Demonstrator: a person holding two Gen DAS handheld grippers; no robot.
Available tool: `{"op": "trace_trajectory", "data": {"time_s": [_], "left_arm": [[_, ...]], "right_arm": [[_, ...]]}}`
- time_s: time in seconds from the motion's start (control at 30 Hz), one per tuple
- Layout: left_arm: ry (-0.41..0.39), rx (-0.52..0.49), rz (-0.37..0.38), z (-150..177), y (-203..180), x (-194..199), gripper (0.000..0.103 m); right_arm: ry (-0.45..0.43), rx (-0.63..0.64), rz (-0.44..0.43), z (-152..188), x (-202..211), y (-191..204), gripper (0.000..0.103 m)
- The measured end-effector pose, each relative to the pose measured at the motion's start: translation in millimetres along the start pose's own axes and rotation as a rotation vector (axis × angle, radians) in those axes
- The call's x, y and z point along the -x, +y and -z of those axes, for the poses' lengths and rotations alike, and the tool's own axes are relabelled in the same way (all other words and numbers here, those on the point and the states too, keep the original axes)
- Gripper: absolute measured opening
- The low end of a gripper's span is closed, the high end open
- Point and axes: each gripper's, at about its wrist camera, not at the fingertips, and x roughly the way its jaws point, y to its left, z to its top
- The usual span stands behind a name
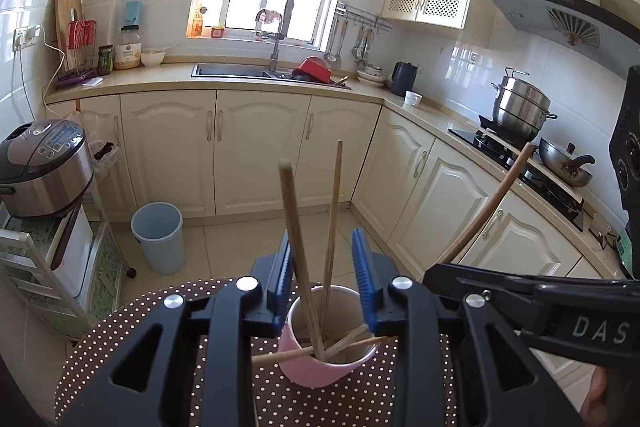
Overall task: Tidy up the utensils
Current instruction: 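Open both grippers to drop the chopsticks into the pink cup, then move both open grippers back down to the chopstick pile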
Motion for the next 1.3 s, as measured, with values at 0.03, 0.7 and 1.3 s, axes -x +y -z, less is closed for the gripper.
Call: {"op": "trace_trajectory", "data": {"time_s": [0.03, 0.7, 1.3], "left_arm": [[0.0, 0.0, 0.0, 0, 1, 3, 0.031], [-0.031, -0.009, -0.007, -7, 16, 81, 0.04], [0.393, 0.077, -0.036, 67, 93, 66, 0.045]], "right_arm": [[-0.001, -0.005, -0.004, 1, 1, 1, 0.008], [-0.053, -0.013, 0.012, 30, 46, 33, 0.008], [0.113, 0.055, 0.13, 111, 1, 53, 0.01]]}}
